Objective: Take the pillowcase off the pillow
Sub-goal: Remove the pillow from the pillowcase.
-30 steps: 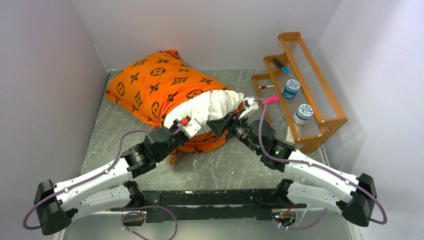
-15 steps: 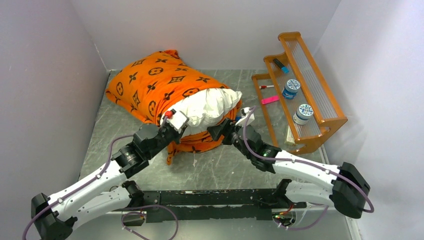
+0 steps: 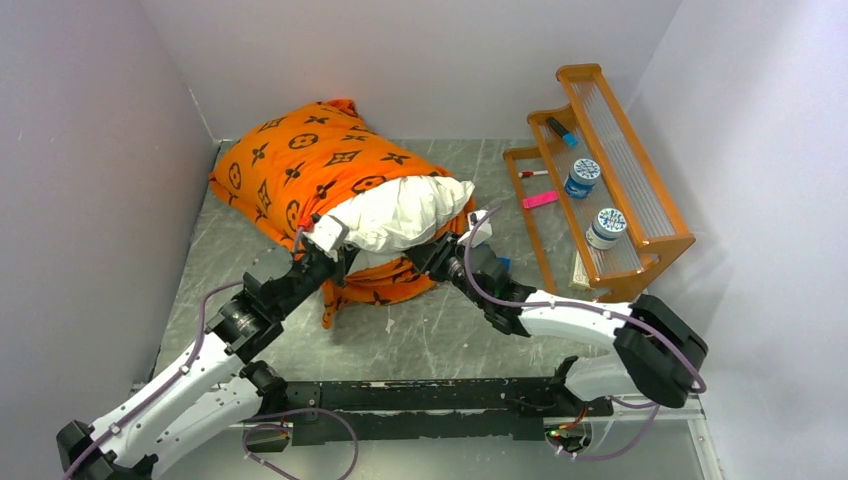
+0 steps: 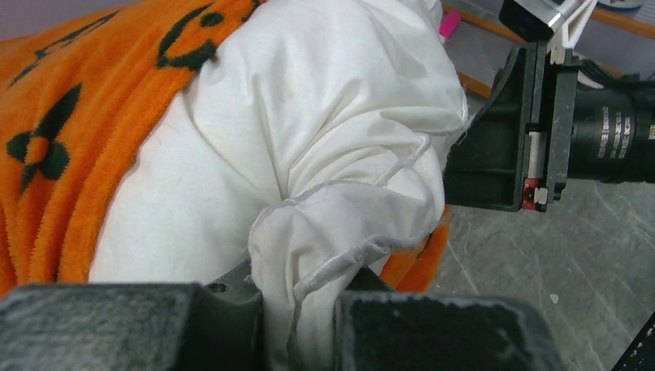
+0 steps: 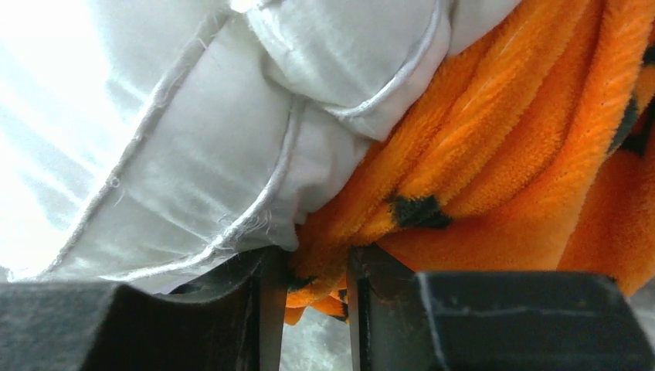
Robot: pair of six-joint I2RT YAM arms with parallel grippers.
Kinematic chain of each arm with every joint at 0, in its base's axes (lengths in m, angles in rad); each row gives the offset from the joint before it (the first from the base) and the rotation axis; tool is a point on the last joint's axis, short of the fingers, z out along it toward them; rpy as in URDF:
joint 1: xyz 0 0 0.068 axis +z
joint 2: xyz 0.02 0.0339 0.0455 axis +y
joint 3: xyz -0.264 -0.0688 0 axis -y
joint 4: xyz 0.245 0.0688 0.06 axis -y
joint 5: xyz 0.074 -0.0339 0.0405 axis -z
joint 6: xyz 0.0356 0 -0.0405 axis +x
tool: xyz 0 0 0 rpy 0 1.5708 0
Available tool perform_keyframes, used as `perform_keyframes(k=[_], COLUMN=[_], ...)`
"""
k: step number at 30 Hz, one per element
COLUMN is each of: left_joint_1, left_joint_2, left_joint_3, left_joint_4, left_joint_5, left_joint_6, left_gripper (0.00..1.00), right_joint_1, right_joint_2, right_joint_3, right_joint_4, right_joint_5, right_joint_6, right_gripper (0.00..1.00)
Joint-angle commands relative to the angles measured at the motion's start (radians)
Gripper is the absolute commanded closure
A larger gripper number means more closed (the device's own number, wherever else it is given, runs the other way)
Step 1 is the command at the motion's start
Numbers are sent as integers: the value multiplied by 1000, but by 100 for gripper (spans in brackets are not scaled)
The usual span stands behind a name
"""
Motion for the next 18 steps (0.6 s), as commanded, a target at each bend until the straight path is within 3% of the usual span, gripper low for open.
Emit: perform_keyframes(k=[1, 8, 14, 18], left_joint_1=[115, 186, 197, 197], left_joint_2=[-55, -81, -66, -69], left_joint_3=[36, 54, 69, 74], left_joint_4=[151, 137, 108, 111], left_joint_5=[-31, -55, -56, -18], left_joint_6=[-86, -107, -109, -127], left_gripper=[95, 95, 95, 95], right_joint_1=[-54, -93, -95, -98], right_joint_2=[89, 139, 114, 109], right_joint_3=[-26, -71, -121, -139], right_joint_4=[92, 151, 183, 190], right_joint_5=[37, 19, -65, -44], right_joint_6=[-14, -19, -44, -51], right_gripper=[70, 77, 63, 64])
